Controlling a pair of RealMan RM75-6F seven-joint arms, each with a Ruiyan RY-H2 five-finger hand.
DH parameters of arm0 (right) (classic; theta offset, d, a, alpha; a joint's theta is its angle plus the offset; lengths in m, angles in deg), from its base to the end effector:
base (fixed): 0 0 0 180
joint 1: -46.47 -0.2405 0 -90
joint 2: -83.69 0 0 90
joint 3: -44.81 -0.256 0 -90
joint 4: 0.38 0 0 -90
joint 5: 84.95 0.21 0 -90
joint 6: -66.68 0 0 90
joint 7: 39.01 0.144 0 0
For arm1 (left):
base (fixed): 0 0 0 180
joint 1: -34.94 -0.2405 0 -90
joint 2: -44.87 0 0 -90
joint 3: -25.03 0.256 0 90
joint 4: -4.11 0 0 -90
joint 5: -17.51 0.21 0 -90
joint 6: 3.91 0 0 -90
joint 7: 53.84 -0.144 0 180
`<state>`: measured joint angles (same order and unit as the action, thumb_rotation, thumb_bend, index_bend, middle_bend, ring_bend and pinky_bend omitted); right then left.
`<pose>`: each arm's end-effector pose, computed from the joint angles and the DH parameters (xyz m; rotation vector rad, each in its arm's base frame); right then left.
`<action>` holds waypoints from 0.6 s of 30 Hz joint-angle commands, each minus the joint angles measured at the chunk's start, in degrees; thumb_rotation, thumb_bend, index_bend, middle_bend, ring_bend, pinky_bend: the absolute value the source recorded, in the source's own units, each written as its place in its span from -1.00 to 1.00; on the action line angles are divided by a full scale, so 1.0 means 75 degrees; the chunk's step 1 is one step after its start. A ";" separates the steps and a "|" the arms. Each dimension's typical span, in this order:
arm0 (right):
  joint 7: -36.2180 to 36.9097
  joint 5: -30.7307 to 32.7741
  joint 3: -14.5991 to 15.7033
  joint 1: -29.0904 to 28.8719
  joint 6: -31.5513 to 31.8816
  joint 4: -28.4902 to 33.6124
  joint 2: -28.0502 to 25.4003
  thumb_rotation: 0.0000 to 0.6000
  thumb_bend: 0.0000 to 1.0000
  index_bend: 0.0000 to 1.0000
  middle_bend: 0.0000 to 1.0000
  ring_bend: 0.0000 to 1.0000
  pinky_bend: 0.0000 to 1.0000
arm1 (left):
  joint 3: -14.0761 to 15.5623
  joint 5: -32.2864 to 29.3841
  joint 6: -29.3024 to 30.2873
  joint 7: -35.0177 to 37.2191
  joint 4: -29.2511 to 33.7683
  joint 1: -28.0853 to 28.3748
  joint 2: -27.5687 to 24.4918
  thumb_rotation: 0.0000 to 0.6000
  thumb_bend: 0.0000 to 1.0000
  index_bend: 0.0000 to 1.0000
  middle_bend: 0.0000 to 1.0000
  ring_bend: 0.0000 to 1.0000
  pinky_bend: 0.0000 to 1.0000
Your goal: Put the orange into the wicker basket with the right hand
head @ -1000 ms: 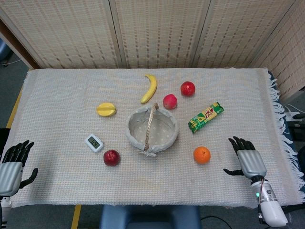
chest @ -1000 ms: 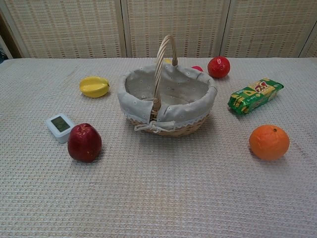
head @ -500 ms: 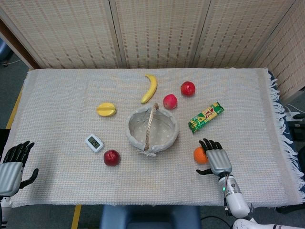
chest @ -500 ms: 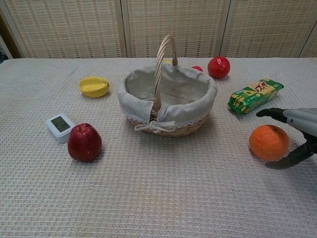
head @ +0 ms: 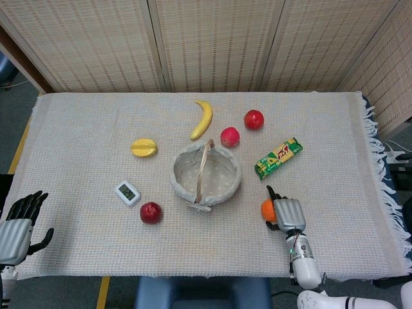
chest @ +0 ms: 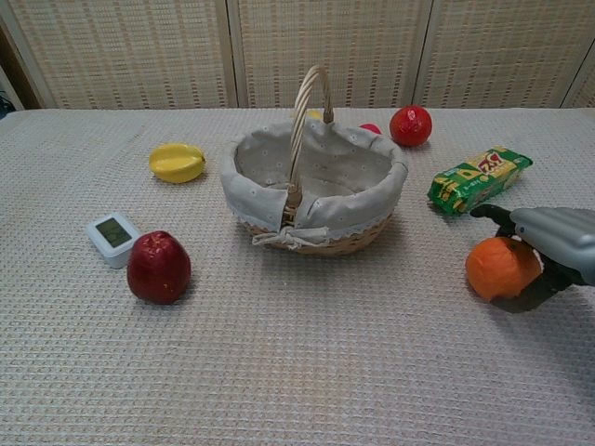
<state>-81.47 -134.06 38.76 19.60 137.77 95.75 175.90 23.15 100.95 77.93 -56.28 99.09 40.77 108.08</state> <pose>-0.2152 -0.2551 -0.0239 1.6115 -1.1004 0.5637 -0.3103 0.1816 0.1522 -1.4061 -0.9570 -0.8438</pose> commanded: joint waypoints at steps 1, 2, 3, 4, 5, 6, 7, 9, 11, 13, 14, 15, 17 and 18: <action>0.0396 -0.0388 -0.0058 0.0027 0.0105 0.0110 -0.0019 1.00 -0.42 -0.91 0.22 0.32 0.36 | 0.0001 -0.0011 -0.0015 0.0034 -0.0007 0.0002 -0.0010 1.00 -0.24 -1.00 -1.00 -1.00 -0.87; 0.0503 -0.0470 -0.0101 0.0033 0.0123 0.0199 -0.0077 1.00 -0.41 -0.89 0.22 0.32 0.36 | 0.0002 -0.0014 -0.0020 0.0042 -0.0005 0.0003 -0.0015 1.00 -0.24 -1.00 -1.00 -1.00 -0.87; 0.0607 -0.0541 -0.0161 0.0037 0.0150 0.0313 -0.0144 1.00 -0.42 -0.88 0.23 0.32 0.36 | 0.0004 -0.0010 -0.0020 0.0047 -0.0006 0.0003 -0.0019 1.00 -0.24 -1.00 -1.00 -1.00 -0.87; 0.0736 -0.0621 -0.0260 0.0040 0.0198 0.0496 -0.0240 1.00 -0.41 -0.86 0.23 0.32 0.36 | 0.0008 0.0002 -0.0017 0.0053 -0.0008 0.0003 -0.0019 1.00 -0.24 -1.00 -1.00 -1.00 -0.87; 0.0831 -0.0671 -0.0349 0.0038 0.0234 0.0657 -0.0319 1.00 -0.42 -0.84 0.24 0.32 0.36 | 0.0012 0.0009 -0.0017 0.0055 -0.0006 0.0003 -0.0019 1.00 -0.24 -1.00 -1.00 -1.00 -0.87; 0.0920 -0.0715 -0.0445 0.0033 0.0273 0.0828 -0.0400 1.00 -0.42 -0.83 0.24 0.32 0.36 | 0.0015 0.0013 -0.0019 0.0052 -0.0005 0.0004 -0.0019 1.00 -0.24 -1.00 -1.00 -1.00 -0.87; 0.1018 -0.0781 -0.0577 0.0017 0.0326 0.1061 -0.0506 1.00 -0.42 -0.81 0.24 0.32 0.36 | 0.0018 0.0013 -0.0021 0.0049 -0.0003 0.0004 -0.0015 1.00 -0.24 -1.00 -1.00 -1.00 -0.87; 0.1117 -0.0900 -0.0773 -0.0028 0.0408 0.1390 -0.0653 1.00 -0.42 -0.78 0.24 0.32 0.36 | 0.0017 0.0011 -0.0026 0.0047 0.0003 0.0007 -0.0008 1.00 -0.24 -1.00 -1.00 -1.00 -0.87; 0.1141 -0.1030 -0.0992 -0.0116 0.0496 0.1703 -0.0781 1.00 -0.42 -0.75 0.24 0.32 0.36 | 0.0020 0.0004 -0.0034 0.0039 0.0009 0.0009 -0.0006 1.00 -0.24 -1.00 -1.00 -1.00 -0.87; 0.1065 -0.1084 -0.1182 -0.0238 0.0559 0.1903 -0.0833 1.00 -0.42 -0.72 0.24 0.32 0.36 | 0.0019 -0.0009 -0.0043 0.0036 0.0022 0.0011 -0.0004 1.00 -0.24 -1.00 -1.00 -1.00 -0.87; 0.0993 -0.1070 -0.1252 -0.0304 0.0572 0.1948 -0.0831 1.00 -0.42 -0.71 0.24 0.32 0.36 | 0.0019 -0.0010 -0.0045 0.0035 0.0028 0.0012 -0.0004 1.00 -0.24 -1.00 -1.00 -1.00 -0.87; 0.0899 -0.1037 -0.1318 -0.0379 0.0581 0.1965 -0.0813 1.00 -0.41 -0.70 0.24 0.31 0.36 | 0.0018 -0.0011 -0.0046 0.0034 0.0032 0.0013 -0.0005 1.00 -0.24 -1.00 -1.00 -1.00 -0.87; 0.0657 -0.0876 -0.1473 -0.0591 0.0564 0.1932 -0.0703 1.00 -0.41 -0.67 0.24 0.31 0.36 | 0.0021 -0.0004 -0.0043 0.0031 0.0034 0.0014 -0.0001 1.00 -0.24 -1.00 -1.00 -1.00 -0.87; 0.0565 -0.0774 -0.1549 -0.0692 0.0553 0.1886 -0.0624 1.00 -0.41 -0.66 0.24 0.31 0.36 | 0.0021 -0.0003 -0.0043 0.0035 0.0037 0.0013 -0.0003 1.00 -0.24 -1.00 -1.00 -1.00 -0.87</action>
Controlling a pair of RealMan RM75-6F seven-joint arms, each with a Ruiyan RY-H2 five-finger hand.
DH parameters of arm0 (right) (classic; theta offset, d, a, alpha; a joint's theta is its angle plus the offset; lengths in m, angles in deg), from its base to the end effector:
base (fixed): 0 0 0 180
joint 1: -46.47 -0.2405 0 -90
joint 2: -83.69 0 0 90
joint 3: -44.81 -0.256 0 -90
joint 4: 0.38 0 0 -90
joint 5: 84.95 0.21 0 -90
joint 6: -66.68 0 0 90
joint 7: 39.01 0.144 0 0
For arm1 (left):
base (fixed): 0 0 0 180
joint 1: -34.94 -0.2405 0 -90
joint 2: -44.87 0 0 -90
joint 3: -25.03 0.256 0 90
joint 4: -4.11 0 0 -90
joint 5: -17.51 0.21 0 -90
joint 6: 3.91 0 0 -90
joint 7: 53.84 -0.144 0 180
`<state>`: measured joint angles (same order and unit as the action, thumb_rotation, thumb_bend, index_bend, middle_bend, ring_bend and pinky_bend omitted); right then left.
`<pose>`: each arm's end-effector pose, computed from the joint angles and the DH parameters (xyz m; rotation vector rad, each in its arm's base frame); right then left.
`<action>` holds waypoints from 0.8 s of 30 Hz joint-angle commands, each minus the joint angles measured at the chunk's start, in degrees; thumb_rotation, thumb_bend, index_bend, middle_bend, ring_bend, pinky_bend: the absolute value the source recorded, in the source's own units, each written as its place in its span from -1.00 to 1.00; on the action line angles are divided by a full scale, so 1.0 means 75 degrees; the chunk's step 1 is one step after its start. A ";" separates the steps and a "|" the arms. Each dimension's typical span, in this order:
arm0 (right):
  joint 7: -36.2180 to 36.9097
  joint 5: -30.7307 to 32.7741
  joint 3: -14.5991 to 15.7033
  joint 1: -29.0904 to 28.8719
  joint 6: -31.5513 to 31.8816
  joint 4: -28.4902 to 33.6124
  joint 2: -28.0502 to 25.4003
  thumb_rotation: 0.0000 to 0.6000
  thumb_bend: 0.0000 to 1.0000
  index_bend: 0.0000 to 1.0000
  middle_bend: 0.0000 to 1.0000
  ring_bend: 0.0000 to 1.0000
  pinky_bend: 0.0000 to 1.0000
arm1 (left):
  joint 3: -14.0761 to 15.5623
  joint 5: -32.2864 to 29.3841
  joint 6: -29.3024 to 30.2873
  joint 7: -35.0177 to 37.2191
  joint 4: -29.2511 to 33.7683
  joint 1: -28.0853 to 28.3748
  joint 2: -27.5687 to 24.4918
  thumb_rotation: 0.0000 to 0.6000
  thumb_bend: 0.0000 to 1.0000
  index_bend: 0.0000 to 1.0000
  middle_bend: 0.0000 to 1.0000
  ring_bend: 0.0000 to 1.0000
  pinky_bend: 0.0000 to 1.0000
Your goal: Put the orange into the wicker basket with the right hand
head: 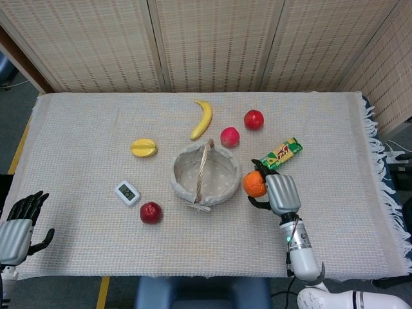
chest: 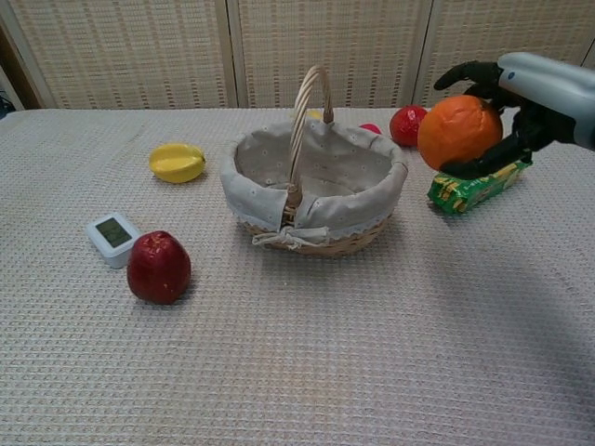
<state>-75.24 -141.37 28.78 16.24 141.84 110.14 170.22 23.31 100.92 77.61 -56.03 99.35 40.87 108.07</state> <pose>-0.1276 -0.2859 0.0394 1.5006 -1.0869 1.0280 -0.3096 0.1813 0.1508 -1.4089 -0.9691 -0.8459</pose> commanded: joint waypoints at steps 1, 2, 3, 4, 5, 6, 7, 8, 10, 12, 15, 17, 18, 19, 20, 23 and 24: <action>-0.0389 0.0369 -0.0322 -0.0384 0.0002 -0.0124 0.0269 1.00 -0.41 -0.64 0.24 0.30 0.36 | 0.0004 -0.0004 -0.0005 0.0011 0.0007 -0.0002 -0.0004 1.00 -0.24 -1.00 -1.00 -1.00 -0.87; -0.0484 0.0519 -0.0400 -0.0493 -0.0003 -0.0204 0.0389 1.00 -0.41 -0.63 0.24 0.30 0.36 | 0.0005 -0.0006 -0.0007 0.0019 0.0013 -0.0003 -0.0006 1.00 -0.24 -1.00 -1.00 -1.00 -0.87; -0.0580 0.0671 -0.0470 -0.0607 -0.0010 -0.0289 0.0517 1.00 -0.42 -0.62 0.24 0.30 0.36 | 0.0004 -0.0009 -0.0011 0.0024 0.0016 -0.0001 -0.0008 1.00 -0.24 -1.00 -1.00 -1.00 -0.87; -0.0701 0.0838 -0.0548 -0.0762 -0.0019 -0.0428 0.0698 1.00 -0.41 -0.61 0.24 0.30 0.36 | 0.0002 -0.0011 -0.0014 0.0029 0.0015 0.0001 -0.0011 1.00 -0.24 -1.00 -1.00 -1.00 -0.87; -0.0791 0.0935 -0.0591 -0.0879 -0.0021 -0.0555 0.0839 1.00 -0.41 -0.59 0.24 0.29 0.36 | 0.0003 -0.0012 -0.0019 0.0036 0.0017 0.0003 -0.0014 1.00 -0.24 -1.00 -1.00 -1.00 -0.87; -0.0879 0.1015 -0.0628 -0.0997 -0.0020 -0.0699 0.0986 1.00 -0.42 -0.58 0.24 0.28 0.36 | 0.0003 -0.0019 -0.0027 0.0044 0.0017 0.0004 -0.0017 1.00 -0.24 -1.00 -1.00 -1.00 -0.87; -0.0975 0.1107 -0.0669 -0.1150 -0.0021 -0.0906 0.1188 1.00 -0.41 -0.57 0.24 0.28 0.35 | 0.0006 -0.0032 -0.0043 0.0061 0.0019 0.0005 -0.0023 1.00 -0.24 -1.00 -1.00 -1.00 -0.87; -0.1028 0.1192 -0.0708 -0.1257 -0.0020 -0.1056 0.1343 1.00 -0.42 -0.56 0.24 0.27 0.34 | 0.0013 -0.0035 -0.0054 0.0075 0.0031 0.0004 -0.0031 1.00 -0.24 -1.00 -1.00 -1.00 -0.87; -0.1104 0.1348 -0.0810 -0.1495 -0.0001 -0.1409 0.1706 1.00 -0.42 -0.53 0.24 0.27 0.31 | 0.0015 -0.0052 -0.0086 0.0099 0.0034 0.0013 -0.0051 1.00 -0.24 -1.00 -1.00 -1.00 -0.87; -0.1089 0.1346 -0.0879 -0.1675 0.0035 -0.1725 0.2000 1.00 -0.42 -0.51 0.24 0.22 0.23 | 0.0018 -0.0041 -0.0089 0.0128 0.0038 0.0014 -0.0056 1.00 -0.24 -1.00 -1.00 -1.00 -0.87; -0.0982 0.1309 -0.0944 -0.1885 0.0074 -0.2135 0.2391 1.00 -0.42 -0.48 0.23 0.11 0.11 | 0.0022 -0.0042 -0.0098 0.0172 0.0036 0.0014 -0.0068 1.00 -0.24 -1.00 -1.00 -1.00 -0.87; -0.1004 0.1277 -0.0891 -0.1966 0.0074 -0.2292 0.2507 1.00 -0.42 -0.37 0.09 -0.10 -0.07 | 0.0020 -0.0061 -0.0113 0.0218 0.0039 0.0014 -0.0078 1.00 -0.24 -1.00 -1.00 -1.00 -0.87; -0.0999 0.1257 -0.0851 -0.1979 0.0052 -0.2318 0.2517 1.00 -0.42 -0.32 -0.01 -0.20 -0.14 | 0.0017 -0.0068 -0.0118 0.0233 0.0039 0.0015 -0.0082 1.00 -0.24 -1.00 -1.00 -1.00 -0.87; -0.1009 0.1250 -0.0802 -0.1981 0.0044 -0.2332 0.2512 1.00 -0.43 -0.31 -0.16 -0.35 -0.24 | 0.0016 -0.0075 -0.0130 0.0251 0.0039 0.0018 -0.0087 1.00 -0.24 -1.00 -1.00 -1.00 -0.87; -0.1020 0.1242 -0.0763 -0.1976 0.0039 -0.2324 0.2495 1.00 -0.47 -0.43 -0.34 -0.52 -0.36 | 0.0018 -0.0076 -0.0139 0.0258 0.0042 0.0022 -0.0091 1.00 -0.24 -1.00 -1.00 -1.00 -0.87; -0.0979 0.1166 -0.0667 -0.1931 0.0059 -0.2245 0.2407 1.00 -0.61 -0.94 -0.69 -0.82 -0.55 | 0.0034 -0.0061 -0.0156 0.0254 0.0060 0.0026 -0.0102 1.00 -0.24 -1.00 -1.00 -1.00 -0.87; -0.0953 0.1147 -0.0641 -0.1911 0.0055 -0.2211 0.2371 1.00 -0.65 -0.99 -0.79 -0.89 -0.60 | 0.0038 -0.0048 -0.0162 0.0246 0.0059 0.0032 -0.0100 1.00 -0.24 -1.00 -1.00 -1.00 -0.87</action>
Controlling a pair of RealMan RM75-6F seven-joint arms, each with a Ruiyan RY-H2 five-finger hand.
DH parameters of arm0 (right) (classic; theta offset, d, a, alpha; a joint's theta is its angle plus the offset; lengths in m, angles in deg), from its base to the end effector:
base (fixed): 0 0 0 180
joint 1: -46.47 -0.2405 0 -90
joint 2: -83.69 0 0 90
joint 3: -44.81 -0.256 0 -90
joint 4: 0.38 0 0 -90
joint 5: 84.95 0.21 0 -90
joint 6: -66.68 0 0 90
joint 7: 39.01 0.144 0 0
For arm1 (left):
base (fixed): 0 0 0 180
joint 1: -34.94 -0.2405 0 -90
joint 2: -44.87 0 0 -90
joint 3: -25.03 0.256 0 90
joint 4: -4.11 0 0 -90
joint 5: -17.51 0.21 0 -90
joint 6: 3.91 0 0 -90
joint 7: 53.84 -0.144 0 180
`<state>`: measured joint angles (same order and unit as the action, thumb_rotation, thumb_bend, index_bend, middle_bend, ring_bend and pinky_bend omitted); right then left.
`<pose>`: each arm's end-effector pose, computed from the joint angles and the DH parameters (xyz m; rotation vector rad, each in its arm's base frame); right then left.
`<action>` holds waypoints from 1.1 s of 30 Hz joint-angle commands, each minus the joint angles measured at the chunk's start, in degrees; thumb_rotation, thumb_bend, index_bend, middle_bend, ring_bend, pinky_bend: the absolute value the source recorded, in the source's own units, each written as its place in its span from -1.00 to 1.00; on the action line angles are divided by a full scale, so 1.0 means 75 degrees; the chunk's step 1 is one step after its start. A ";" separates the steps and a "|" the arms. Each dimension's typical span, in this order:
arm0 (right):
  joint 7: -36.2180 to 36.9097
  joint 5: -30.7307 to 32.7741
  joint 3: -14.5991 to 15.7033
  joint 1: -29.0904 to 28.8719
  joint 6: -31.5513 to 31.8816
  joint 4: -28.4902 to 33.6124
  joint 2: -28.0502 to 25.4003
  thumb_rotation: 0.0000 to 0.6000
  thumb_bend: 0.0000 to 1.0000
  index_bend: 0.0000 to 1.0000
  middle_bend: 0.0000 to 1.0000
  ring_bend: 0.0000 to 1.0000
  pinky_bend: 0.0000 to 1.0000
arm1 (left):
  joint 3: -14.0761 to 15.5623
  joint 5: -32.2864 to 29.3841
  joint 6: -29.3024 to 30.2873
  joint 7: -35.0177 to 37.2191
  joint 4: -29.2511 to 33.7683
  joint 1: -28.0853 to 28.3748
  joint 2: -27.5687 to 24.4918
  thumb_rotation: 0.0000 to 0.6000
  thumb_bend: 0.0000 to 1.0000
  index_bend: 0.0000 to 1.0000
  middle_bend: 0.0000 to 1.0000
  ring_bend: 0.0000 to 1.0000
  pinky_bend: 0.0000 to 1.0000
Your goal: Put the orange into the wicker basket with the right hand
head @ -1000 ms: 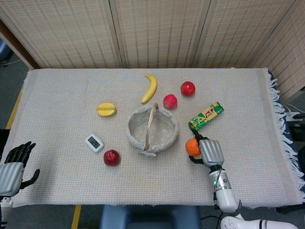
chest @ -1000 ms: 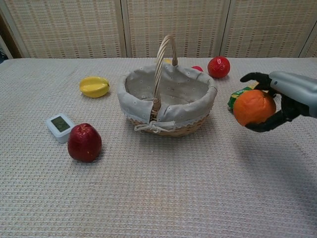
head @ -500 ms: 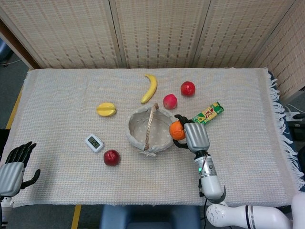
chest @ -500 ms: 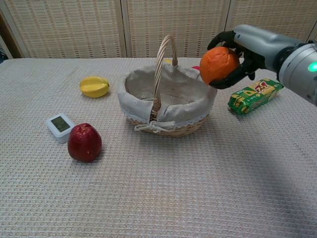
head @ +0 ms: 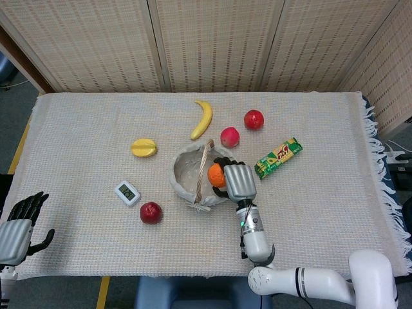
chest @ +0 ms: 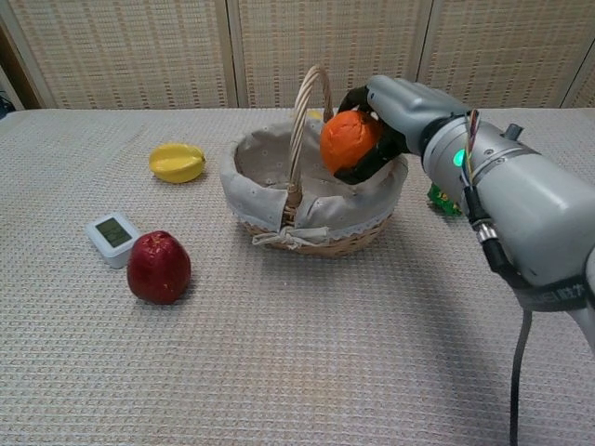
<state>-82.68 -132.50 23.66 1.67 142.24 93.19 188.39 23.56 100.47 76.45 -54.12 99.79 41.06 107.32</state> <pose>-0.0626 -0.3252 -0.0352 1.5416 -1.0421 1.0116 -0.3111 0.1811 0.1514 -1.4059 -1.0102 -0.8494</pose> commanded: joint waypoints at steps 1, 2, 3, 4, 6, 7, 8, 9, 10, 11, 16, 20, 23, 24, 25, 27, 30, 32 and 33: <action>0.0067 -0.0051 0.0061 0.0056 0.0009 0.0091 -0.0099 1.00 -0.68 -1.00 -0.85 -0.94 -0.63 | 0.0010 0.0037 0.0004 -0.0015 0.0000 0.0008 0.0002 1.00 -0.24 -1.00 -1.00 -1.00 -0.87; 0.0087 -0.0060 0.0066 0.0072 0.0016 0.0121 -0.0132 1.00 -0.72 -1.00 -0.93 -0.98 -0.66 | 0.0014 0.0050 0.0010 -0.0021 0.0003 0.0008 0.0006 1.00 -0.24 -1.00 -1.00 -1.00 -0.87; 0.0114 -0.0069 0.0071 0.0086 0.0013 0.0155 -0.0167 1.00 -0.74 -1.00 -0.97 -1.00 -0.68 | 0.0019 0.0057 0.0013 -0.0035 0.0003 0.0006 0.0009 1.00 -0.24 -1.00 -1.00 -1.00 -0.87; 0.0139 -0.0070 0.0072 0.0104 0.0016 0.0197 -0.0213 1.00 -0.76 -1.00 -0.99 -1.00 -0.69 | 0.0021 0.0060 0.0014 -0.0047 0.0003 0.0007 0.0014 1.00 -0.25 -1.00 -1.00 -1.00 -0.87; 0.0155 -0.0051 0.0065 0.0121 0.0013 0.0260 -0.0283 1.00 -0.77 -1.00 -1.00 -1.00 -0.71 | 0.0021 0.0055 0.0020 -0.0048 0.0007 0.0003 0.0019 1.00 -0.25 -1.00 -1.00 -1.00 -0.87; 0.0171 -0.0057 0.0059 0.0126 0.0015 0.0287 -0.0324 1.00 -0.78 -1.00 -1.00 -1.00 -0.71 | 0.0020 0.0051 0.0023 -0.0049 0.0004 0.0002 0.0021 1.00 -0.24 -1.00 -1.00 -1.00 -0.87; 0.0180 -0.0058 0.0054 0.0131 0.0021 0.0304 -0.0349 1.00 -0.79 -1.00 -1.00 -1.00 -0.71 | 0.0018 0.0048 0.0020 -0.0051 0.0005 0.0004 0.0022 1.00 -0.24 -1.00 -1.00 -1.00 -0.87; 0.0190 -0.0049 0.0047 0.0138 0.0030 0.0333 -0.0373 1.00 -0.79 -1.00 -1.00 -1.00 -0.71 | 0.0018 0.0042 0.0017 -0.0056 0.0006 0.0004 0.0023 1.00 -0.24 -1.00 -1.00 -1.00 -0.87; 0.0219 -0.0038 0.0032 0.0150 0.0035 0.0396 -0.0412 1.00 -0.79 -1.00 -1.00 -1.00 -0.71 | 0.0015 0.0035 0.0017 -0.0064 0.0004 0.0004 0.0022 1.00 -0.24 -1.00 -1.00 -1.00 -0.87; 0.0247 -0.0043 0.0020 0.0164 0.0050 0.0455 -0.0446 1.00 -0.79 -1.00 -1.00 -1.00 -0.71 | 0.0014 0.0032 0.0019 -0.0066 0.0001 0.0003 0.0021 1.00 -0.24 -1.00 -1.00 -1.00 -0.87; 0.0472 -0.0399 0.0201 0.0459 0.0224 0.1245 -0.0998 1.00 -0.79 -1.00 -1.00 -1.00 -0.74 | 0.0009 0.0010 0.0022 -0.0053 -0.0004 -0.0003 0.0001 1.00 -0.24 -1.00 -1.00 -1.00 -0.87; 0.0645 -0.0654 0.0829 0.1064 0.0175 0.2581 -0.2210 1.00 -0.79 -1.00 -1.00 -1.00 -0.79 | 0.0020 0.0018 0.0039 -0.0058 -0.0002 -0.0018 -0.0017 1.00 -0.24 -1.00 -1.00 -1.00 -0.87; 0.0853 -0.1024 0.1536 0.1651 0.0116 0.3599 -0.3483 1.00 -0.79 -1.00 -1.00 -1.00 -0.81 | 0.0030 0.0040 0.0050 -0.0081 -0.0003 -0.0021 -0.0019 1.00 -0.24 -1.00 -1.00 -1.00 -0.87; 0.0937 -0.1253 0.1794 0.1842 0.0135 0.3794 -0.3844 1.00 -0.79 -1.00 -1.00 -1.00 -0.82 | 0.0034 0.0048 0.0055 -0.0097 -0.0008 -0.0022 -0.0013 1.00 -0.24 -1.00 -1.00 -1.00 -0.87; 0.1101 -0.1650 0.2151 0.2109 0.0189 0.3962 -0.4278 1.00 -0.79 -1.00 -1.00 -1.00 -0.82 | 0.0035 0.0057 0.0060 -0.0123 -0.0013 -0.0021 -0.0003 1.00 -0.24 -1.00 -1.00 -1.00 -0.87; 0.1444 -0.2365 0.2721 0.2537 0.0308 0.4007 -0.4815 1.00 -0.79 -1.00 -1.00 -1.00 -0.83 | 0.0034 0.0069 0.0076 -0.0175 -0.0018 -0.0020 0.0014 1.00 -0.24 -1.00 -1.00 -1.00 -0.87; 0.2049 -0.3675 0.3577 0.3248 0.0707 0.3545 -0.5390 1.00 -0.79 -1.00 -1.00 -1.00 -0.84 | 0.0033 0.0087 0.0124 -0.0272 -0.0030 -0.0032 0.0053 1.00 -0.24 -1.00 -1.00 -1.00 -0.87; 0.2433 -0.4476 0.4012 0.3731 0.1138 0.2932 -0.5531 1.00 -0.79 -1.00 -1.00 -1.00 -0.84 | 0.0034 0.0101 0.0156 -0.0350 -0.0035 -0.0040 0.0080 1.00 -0.24 -1.00 -1.00 -1.00 -0.87; 0.2597 -0.4748 0.4151 0.3929 0.1331 0.2628 -0.5532 1.00 -0.79 -1.00 -1.00 -1.00 -0.84 | 0.0035 0.0111 0.0171 -0.0387 -0.0043 -0.0043 0.0093 1.00 -0.24 -1.00 -1.00 -1.00 -0.87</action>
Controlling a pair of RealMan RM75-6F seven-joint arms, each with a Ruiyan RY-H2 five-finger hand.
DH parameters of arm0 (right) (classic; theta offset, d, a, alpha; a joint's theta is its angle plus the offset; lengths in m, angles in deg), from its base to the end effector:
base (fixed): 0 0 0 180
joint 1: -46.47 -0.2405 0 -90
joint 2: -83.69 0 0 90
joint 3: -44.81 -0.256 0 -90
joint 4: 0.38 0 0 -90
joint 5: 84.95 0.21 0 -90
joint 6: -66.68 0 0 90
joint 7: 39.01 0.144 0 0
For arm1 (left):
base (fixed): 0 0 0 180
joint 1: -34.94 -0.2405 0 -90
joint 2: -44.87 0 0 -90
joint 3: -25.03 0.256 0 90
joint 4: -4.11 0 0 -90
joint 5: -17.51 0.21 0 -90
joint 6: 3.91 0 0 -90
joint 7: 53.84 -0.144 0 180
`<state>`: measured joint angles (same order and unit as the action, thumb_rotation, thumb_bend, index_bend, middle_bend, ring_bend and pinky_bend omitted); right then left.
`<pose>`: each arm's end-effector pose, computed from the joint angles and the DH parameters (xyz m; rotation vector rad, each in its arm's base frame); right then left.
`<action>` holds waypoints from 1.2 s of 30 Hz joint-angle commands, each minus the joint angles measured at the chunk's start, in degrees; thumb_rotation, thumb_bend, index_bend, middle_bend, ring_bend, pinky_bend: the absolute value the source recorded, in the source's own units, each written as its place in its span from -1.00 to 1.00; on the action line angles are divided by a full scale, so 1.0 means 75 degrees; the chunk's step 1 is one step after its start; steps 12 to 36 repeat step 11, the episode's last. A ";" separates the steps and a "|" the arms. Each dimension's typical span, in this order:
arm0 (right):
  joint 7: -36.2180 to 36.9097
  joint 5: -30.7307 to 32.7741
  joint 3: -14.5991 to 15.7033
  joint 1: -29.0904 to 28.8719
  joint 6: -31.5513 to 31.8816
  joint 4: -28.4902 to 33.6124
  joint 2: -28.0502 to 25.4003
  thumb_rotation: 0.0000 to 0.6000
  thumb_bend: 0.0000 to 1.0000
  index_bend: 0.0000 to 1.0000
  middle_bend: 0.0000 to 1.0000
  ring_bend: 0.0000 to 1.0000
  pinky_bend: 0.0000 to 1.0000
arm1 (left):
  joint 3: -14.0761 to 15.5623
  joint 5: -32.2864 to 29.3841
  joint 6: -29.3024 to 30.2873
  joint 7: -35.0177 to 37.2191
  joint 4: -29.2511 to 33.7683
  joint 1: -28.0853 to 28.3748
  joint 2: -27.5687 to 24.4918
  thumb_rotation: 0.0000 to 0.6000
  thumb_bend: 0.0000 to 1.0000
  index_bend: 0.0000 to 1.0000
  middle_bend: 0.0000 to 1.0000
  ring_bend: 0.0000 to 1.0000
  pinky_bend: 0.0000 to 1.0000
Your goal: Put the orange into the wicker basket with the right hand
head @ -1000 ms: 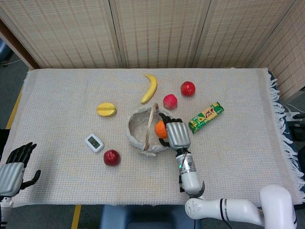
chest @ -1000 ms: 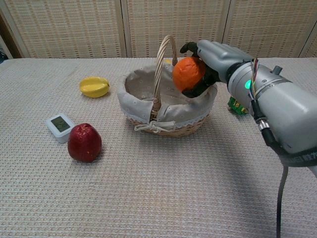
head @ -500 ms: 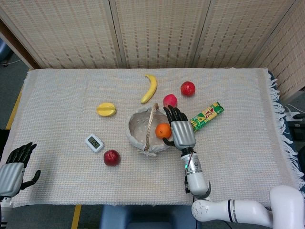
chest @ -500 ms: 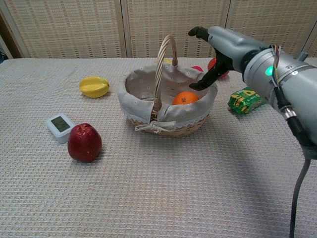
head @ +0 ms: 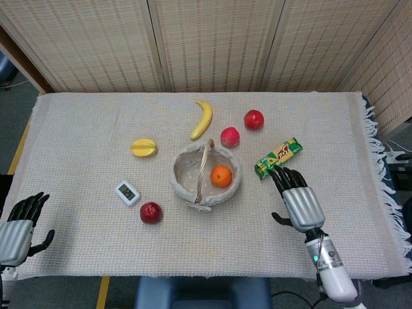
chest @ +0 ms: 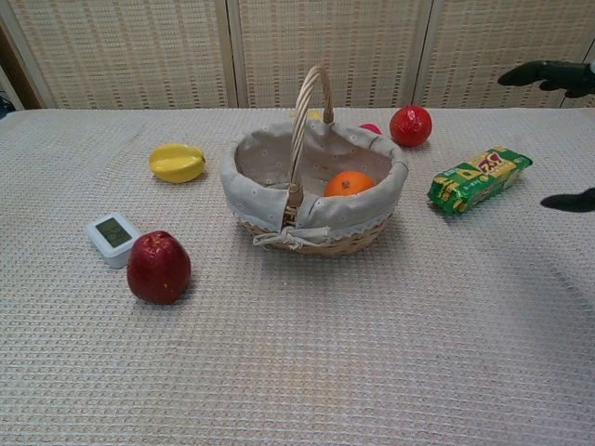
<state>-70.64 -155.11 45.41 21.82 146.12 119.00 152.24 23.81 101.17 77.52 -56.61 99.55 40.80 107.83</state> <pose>-0.1761 -0.2247 0.0921 1.6492 -0.9468 0.8780 -0.3098 0.1790 0.1502 -1.4215 -0.9667 -0.8318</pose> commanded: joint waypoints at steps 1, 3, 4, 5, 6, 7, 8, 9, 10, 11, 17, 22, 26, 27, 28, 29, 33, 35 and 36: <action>0.1201 -0.2035 0.1396 0.1485 0.1050 -0.1245 -0.0674 1.00 -0.79 -1.00 -1.00 -1.00 -0.84 | 0.0003 0.0025 0.0048 -0.0103 -0.0028 -0.0013 0.0042 1.00 -0.24 -1.00 -1.00 -1.00 -0.87; 0.1394 -0.2343 0.1520 0.1784 0.1337 -0.1943 -0.0574 1.00 -0.79 -1.00 -1.00 -1.00 -0.85 | -0.0005 0.0027 0.0070 -0.0148 -0.0044 -0.0016 0.0068 1.00 -0.24 -1.00 -1.00 -1.00 -0.87; 0.1490 -0.2465 0.1536 0.1944 0.1490 -0.2391 -0.0478 1.00 -0.79 -1.00 -1.00 -1.00 -0.85 | -0.0011 0.0023 0.0077 -0.0174 -0.0058 -0.0016 0.0080 1.00 -0.24 -1.00 -1.00 -1.00 -0.87; 0.1554 -0.2508 0.1525 0.2043 0.1571 -0.2667 -0.0407 1.00 -0.79 -1.00 -1.00 -1.00 -0.85 | -0.0012 0.0018 0.0074 -0.0198 -0.0068 -0.0014 0.0087 1.00 -0.24 -1.00 -1.00 -1.00 -0.87; 0.1616 -0.2515 0.1503 0.2119 0.1611 -0.2861 -0.0355 1.00 -0.79 -1.00 -1.00 -1.00 -0.86 | -0.0012 0.0013 0.0067 -0.0226 -0.0073 -0.0010 0.0091 1.00 -0.24 -1.00 -1.00 -1.00 -0.87; 0.1694 -0.2525 0.1453 0.2180 0.1639 -0.2994 -0.0319 1.00 -0.79 -1.00 -1.00 -1.00 -0.86 | -0.0011 0.0011 0.0059 -0.0264 -0.0072 -0.0005 0.0093 1.00 -0.24 -1.00 -1.00 -1.00 -0.87; 0.1742 -0.2573 0.1394 0.2203 0.1681 -0.3052 -0.0303 1.00 -0.79 -1.00 -1.00 -1.00 -0.86 | -0.0008 0.0017 0.0060 -0.0292 -0.0074 -0.0003 0.0097 1.00 -0.24 -1.00 -1.00 -1.00 -0.87; 0.1779 -0.2644 0.1324 0.2221 0.1747 -0.3113 -0.0280 1.00 -0.79 -1.00 -1.00 -1.00 -0.86 | -0.0005 0.0030 0.0068 -0.0315 -0.0077 -0.0004 0.0101 1.00 -0.24 -1.00 -1.00 -1.00 -0.87; 0.1808 -0.2757 0.1241 0.2245 0.1839 -0.3207 -0.0240 1.00 -0.79 -1.00 -1.00 -1.00 -0.86 | -0.0001 0.0055 0.0086 -0.0335 -0.0084 -0.0006 0.0107 1.00 -0.24 -1.00 -1.00 -1.00 -0.87; 0.1825 -0.2825 0.1193 0.2270 0.1889 -0.3284 -0.0204 1.00 -0.79 -1.00 -1.00 -1.00 -0.86 | 0.0005 0.0075 0.0100 -0.0343 -0.0091 -0.0009 0.0108 1.00 -0.24 -1.00 -1.00 -1.00 -0.87; 0.1825 -0.2825 0.1193 0.2270 0.1889 -0.3284 -0.0204 1.00 -0.79 -1.00 -1.00 -1.00 -0.86 | 0.0005 0.0075 0.0100 -0.0343 -0.0091 -0.0009 0.0108 1.00 -0.24 -1.00 -1.00 -1.00 -0.87; 0.1825 -0.2825 0.1193 0.2270 0.1889 -0.3284 -0.0204 1.00 -0.79 -1.00 -1.00 -1.00 -0.86 | 0.0005 0.0075 0.0100 -0.0343 -0.0091 -0.0009 0.0108 1.00 -0.24 -1.00 -1.00 -1.00 -0.87; 0.1825 -0.2825 0.1193 0.2270 0.1889 -0.3284 -0.0204 1.00 -0.79 -1.00 -1.00 -1.00 -0.86 | 0.0005 0.0075 0.0100 -0.0343 -0.0091 -0.0009 0.0108 1.00 -0.24 -1.00 -1.00 -1.00 -0.87; 0.1825 -0.2825 0.1193 0.2270 0.1889 -0.3284 -0.0204 1.00 -0.79 -1.00 -1.00 -1.00 -0.86 | 0.0005 0.0075 0.0100 -0.0343 -0.0091 -0.0009 0.0108 1.00 -0.24 -1.00 -1.00 -1.00 -0.87; 0.1825 -0.2825 0.1193 0.2270 0.1889 -0.3284 -0.0204 1.00 -0.79 -1.00 -1.00 -1.00 -0.86 | 0.0005 0.0075 0.0100 -0.0343 -0.0091 -0.0009 0.0108 1.00 -0.24 -1.00 -1.00 -1.00 -0.87; 0.1825 -0.2825 0.1193 0.2270 0.1889 -0.3284 -0.0204 1.00 -0.79 -1.00 -1.00 -1.00 -0.86 | 0.0005 0.0075 0.0100 -0.0343 -0.0091 -0.0009 0.0108 1.00 -0.24 -1.00 -1.00 -1.00 -0.87; 0.1825 -0.2825 0.1193 0.2270 0.1889 -0.3284 -0.0204 1.00 -0.79 -1.00 -1.00 -1.00 -0.86 | 0.0005 0.0075 0.0100 -0.0343 -0.0091 -0.0009 0.0108 1.00 -0.24 -1.00 -1.00 -1.00 -0.87; 0.1825 -0.2825 0.1193 0.2270 0.1889 -0.3284 -0.0204 1.00 -0.79 -1.00 -1.00 -1.00 -0.86 | 0.0005 0.0075 0.0100 -0.0343 -0.0091 -0.0009 0.0108 1.00 -0.24 -1.00 -1.00 -1.00 -0.87; 0.1825 -0.2825 0.1193 0.2270 0.1889 -0.3284 -0.0204 1.00 -0.79 -1.00 -1.00 -1.00 -0.86 | 0.0005 0.0075 0.0100 -0.0343 -0.0091 -0.0009 0.0108 1.00 -0.24 -1.00 -1.00 -1.00 -0.87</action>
